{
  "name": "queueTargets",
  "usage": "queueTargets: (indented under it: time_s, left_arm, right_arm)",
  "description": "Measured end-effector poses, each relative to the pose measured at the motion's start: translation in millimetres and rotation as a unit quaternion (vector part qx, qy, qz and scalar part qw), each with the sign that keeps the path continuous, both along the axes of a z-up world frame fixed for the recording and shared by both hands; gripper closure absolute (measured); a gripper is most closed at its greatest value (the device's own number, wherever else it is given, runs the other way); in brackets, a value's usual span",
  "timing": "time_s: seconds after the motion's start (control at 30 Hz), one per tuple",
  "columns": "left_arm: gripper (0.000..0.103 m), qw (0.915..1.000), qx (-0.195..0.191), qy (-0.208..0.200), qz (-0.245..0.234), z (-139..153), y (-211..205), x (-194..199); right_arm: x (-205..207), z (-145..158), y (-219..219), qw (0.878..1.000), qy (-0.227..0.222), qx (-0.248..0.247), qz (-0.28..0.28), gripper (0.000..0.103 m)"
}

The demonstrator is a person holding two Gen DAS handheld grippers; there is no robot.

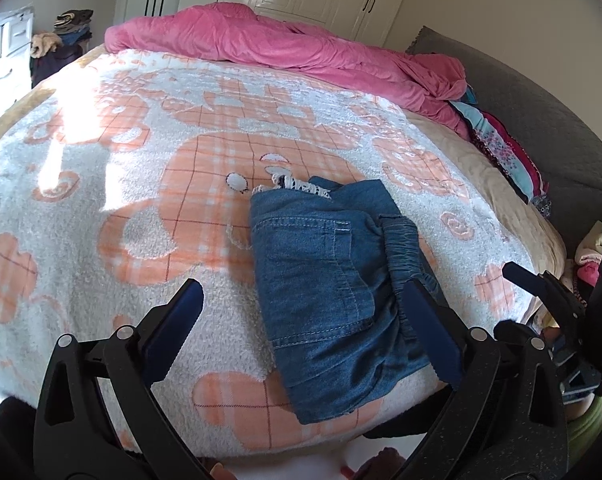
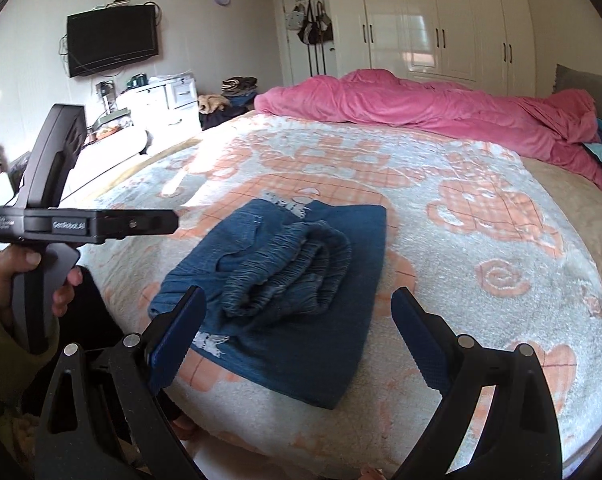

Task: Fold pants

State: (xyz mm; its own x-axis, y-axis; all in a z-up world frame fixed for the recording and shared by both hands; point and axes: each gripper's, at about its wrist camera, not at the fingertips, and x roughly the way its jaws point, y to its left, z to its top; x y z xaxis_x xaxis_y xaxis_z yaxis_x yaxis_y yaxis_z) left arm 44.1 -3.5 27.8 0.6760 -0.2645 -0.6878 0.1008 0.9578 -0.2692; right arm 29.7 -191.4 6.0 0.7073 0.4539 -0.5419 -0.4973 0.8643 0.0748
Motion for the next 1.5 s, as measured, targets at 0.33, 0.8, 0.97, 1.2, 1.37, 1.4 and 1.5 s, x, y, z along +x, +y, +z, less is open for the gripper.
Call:
queueTargets:
  time_s: [0.33,0.8,0.97,1.2,1.37,1.4,1.5]
  left_arm:
    - [0.01,0.9993,-0.014,0.033,0.005,-30,0,15]
    - [0.01,0.9974,-0.033,0.065,0.003,-62,-16,34]
    - [0.01,0.9975,-0.027,0.064,0.009,-65,-19,39]
    - [0.03,0.9971,-0.044,0.062,0.0,-66,-24,41]
    - [0.03,0.9972,-0.048,0.059,0.001,-68,-28,43]
    - [0.03,0.9971,-0.05,0.058,0.002,-69,-29,43]
    - [0.03,0.9975,-0.047,0.052,0.006,-70,-32,46]
  right_arm:
    - [46,-23,-17,0.994,0.087,0.029,-0.059,0.01]
    - [78,-42,-20,0.987,0.145,0.049,-0.055,0.01]
    - [93,-46,-20,0.983,0.163,0.071,-0.047,0.013]
    - [120,-59,-12,0.977,0.195,0.088,-0.024,0.032]
    - [137,-64,-6,0.977,0.197,0.087,-0.011,0.036]
    - [140,-65,-5,0.977,0.194,0.087,-0.008,0.039]
    - [140,-67,-3,0.979,0.182,0.087,0.011,0.05]
